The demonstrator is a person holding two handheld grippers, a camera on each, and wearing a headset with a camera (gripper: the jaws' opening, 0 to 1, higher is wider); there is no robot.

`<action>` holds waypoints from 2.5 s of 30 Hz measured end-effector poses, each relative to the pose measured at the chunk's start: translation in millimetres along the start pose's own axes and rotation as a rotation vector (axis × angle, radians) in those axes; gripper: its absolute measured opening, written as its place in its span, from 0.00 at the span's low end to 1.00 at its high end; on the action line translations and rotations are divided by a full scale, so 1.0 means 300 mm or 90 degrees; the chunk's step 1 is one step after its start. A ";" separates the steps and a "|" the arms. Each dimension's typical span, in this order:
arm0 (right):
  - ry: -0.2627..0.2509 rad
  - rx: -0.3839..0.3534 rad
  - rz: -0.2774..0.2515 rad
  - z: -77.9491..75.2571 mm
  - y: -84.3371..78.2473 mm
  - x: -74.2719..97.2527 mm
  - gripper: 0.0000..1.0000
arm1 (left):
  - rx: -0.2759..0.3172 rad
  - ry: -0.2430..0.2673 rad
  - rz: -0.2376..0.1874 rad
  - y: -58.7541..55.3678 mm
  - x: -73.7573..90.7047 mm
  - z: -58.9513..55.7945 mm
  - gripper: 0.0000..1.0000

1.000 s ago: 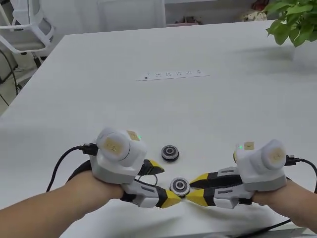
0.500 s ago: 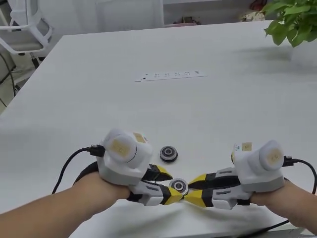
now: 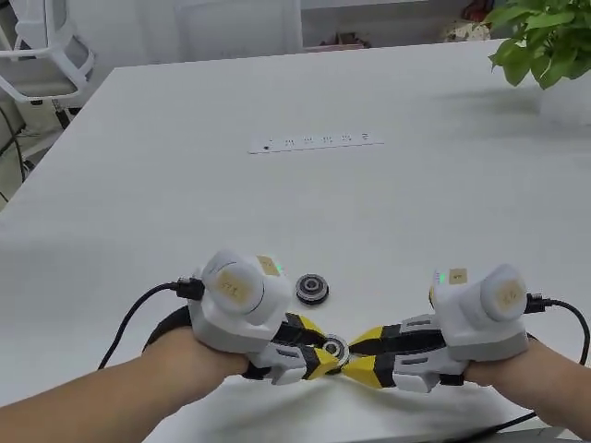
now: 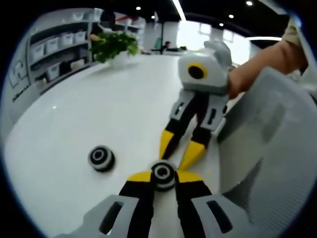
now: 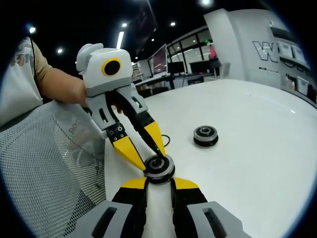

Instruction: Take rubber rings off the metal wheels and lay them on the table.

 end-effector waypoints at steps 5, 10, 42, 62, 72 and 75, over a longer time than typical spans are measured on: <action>-0.001 0.011 0.001 0.004 0.002 -0.001 0.16 | -0.010 0.012 -0.007 -0.003 0.000 0.000 0.14; -0.011 0.047 0.017 0.006 0.007 -0.002 0.14 | -0.008 0.019 -0.017 -0.007 0.001 0.000 0.13; -0.041 -0.160 -0.021 -0.009 -0.009 0.020 0.00 | -0.018 0.044 -0.020 -0.008 -0.004 -0.013 0.12; -0.028 -0.247 -0.057 -0.009 -0.006 0.031 0.00 | -0.017 0.043 -0.024 -0.010 -0.004 -0.014 0.12; -0.022 -0.278 -0.079 -0.006 0.007 0.035 0.00 | -0.016 0.044 -0.024 -0.010 -0.003 -0.017 0.12; -0.018 -0.286 -0.084 -0.008 0.006 0.034 0.00 | -0.016 0.045 -0.025 -0.010 -0.004 -0.017 0.12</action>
Point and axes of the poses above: the centre of the closed fingertips' face, and the gripper's own axes: x roughly backward along the fingers, z roughly to its left, y roughly out of its top, the point moved 8 cm from there along x, roughly backward along the fingers, and after that the axes turned 6 degrees about x, right-handed, at the moved point
